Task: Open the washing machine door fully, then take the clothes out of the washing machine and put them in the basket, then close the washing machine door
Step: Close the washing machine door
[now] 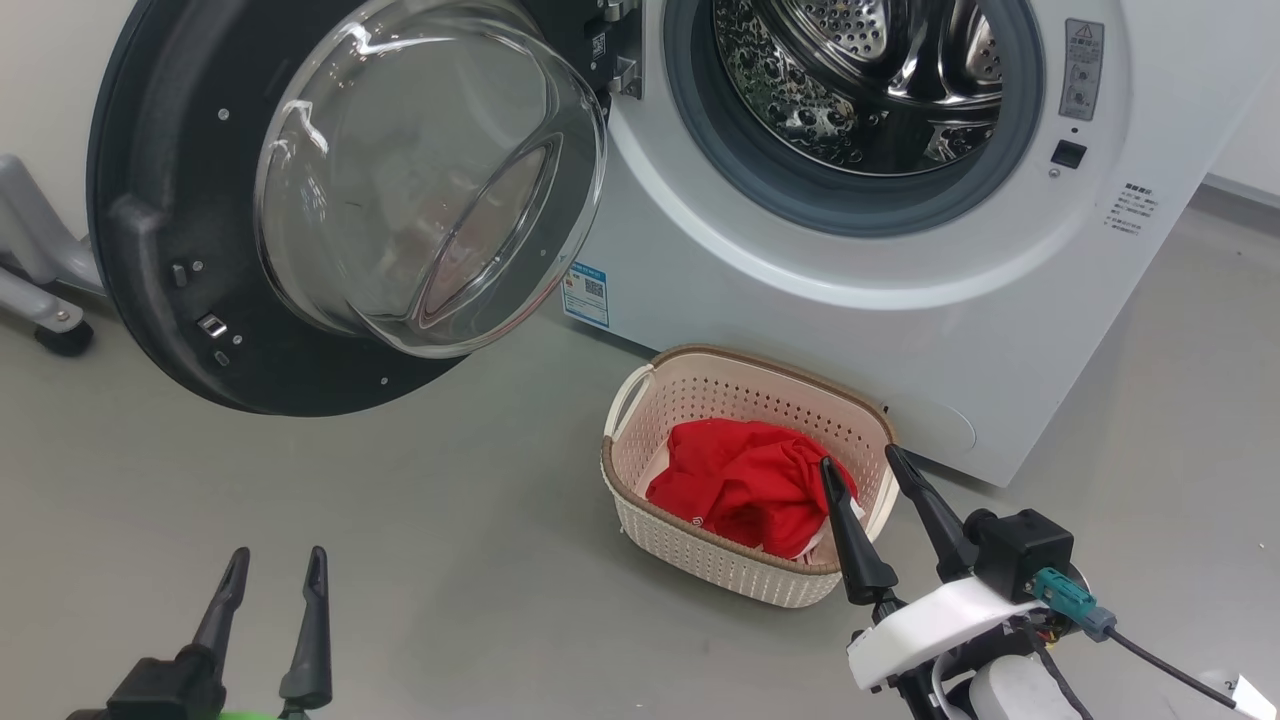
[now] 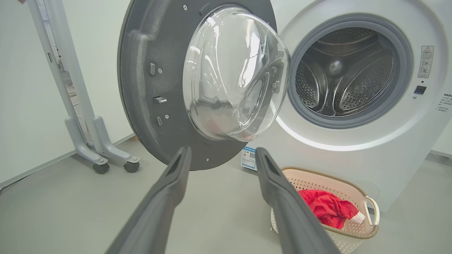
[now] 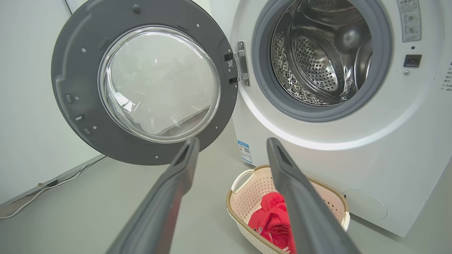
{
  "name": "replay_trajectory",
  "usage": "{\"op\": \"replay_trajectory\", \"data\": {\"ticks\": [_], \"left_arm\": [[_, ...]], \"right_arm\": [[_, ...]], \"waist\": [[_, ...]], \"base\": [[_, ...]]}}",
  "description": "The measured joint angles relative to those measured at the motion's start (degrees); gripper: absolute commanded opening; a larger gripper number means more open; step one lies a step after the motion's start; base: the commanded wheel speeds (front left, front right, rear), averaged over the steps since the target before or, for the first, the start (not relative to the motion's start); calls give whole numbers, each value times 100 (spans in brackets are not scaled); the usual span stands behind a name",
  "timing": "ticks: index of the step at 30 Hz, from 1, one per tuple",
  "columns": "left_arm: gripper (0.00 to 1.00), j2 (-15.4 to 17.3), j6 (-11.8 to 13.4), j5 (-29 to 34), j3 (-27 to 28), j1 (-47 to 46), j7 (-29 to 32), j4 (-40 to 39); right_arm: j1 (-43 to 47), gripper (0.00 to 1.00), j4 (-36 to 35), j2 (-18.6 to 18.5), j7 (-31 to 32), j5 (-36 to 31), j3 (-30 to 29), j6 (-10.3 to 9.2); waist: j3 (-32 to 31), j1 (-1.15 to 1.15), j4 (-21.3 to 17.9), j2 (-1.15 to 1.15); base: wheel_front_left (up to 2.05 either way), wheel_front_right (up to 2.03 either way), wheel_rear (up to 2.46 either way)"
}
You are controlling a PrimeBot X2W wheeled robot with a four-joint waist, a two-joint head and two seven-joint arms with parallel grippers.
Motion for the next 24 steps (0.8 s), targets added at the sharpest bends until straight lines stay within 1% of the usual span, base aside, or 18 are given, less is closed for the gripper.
{"op": "replay_trajectory", "data": {"ticks": [2, 11, 13, 14, 19, 21, 22, 23, 24], "left_arm": [[0, 19, 0, 5, -26, 1, 8, -3], [0, 157, -14, 4, 41, 5, 8, -85], [0, 202, -13, -15, 182, 5, 8, -172], [0, 234, -13, -45, 261, 5, 7, -231], [0, 480, -14, -160, 563, -11, 7, -452], [0, 633, -21, -180, 689, -51, 7, -559], [0, 633, -21, -180, 689, -51, 7, -559], [0, 835, -51, -189, 866, -209, 15, -654], [0, 835, -51, -189, 866, -209, 15, -654]], "right_arm": [[0, 100, 0, 0, 0, 0, 0, 0], [5, 100, -5, -1, 0, -35, -4, -15], [5, 100, -9, -4, 0, -67, 1, -22], [4, 100, -16, -3, 0, -78, 5, -59], [2, 100, -32, -85, 0, -233, 53, -64], [-5, 100, -42, -145, 1, -312, 75, -64], [-5, 100, -42, -145, 1, -312, 75, -64], [-35, 100, -76, -192, 7, -332, 80, -64], [-35, 100, -76, -192, 7, -332, 80, -64]], "waist": [[6, 0, 0, 0], [126, 0, -6, 0], [182, 0, -14, 0], [215, 0, -22, 0], [422, 0, -90, 0], [525, 0, -123, 0], [525, 0, -123, 0], [633, 0, -157, 0], [633, 0, -157, 0]], "base": [[0, 0, 0], [0, 0, 0], [0, 0, 0], [0, 0, 0], [0, 0, 0], [0, 0, 0], [0, 0, 0], [0, 0, 0], [0, 0, 0]]}}
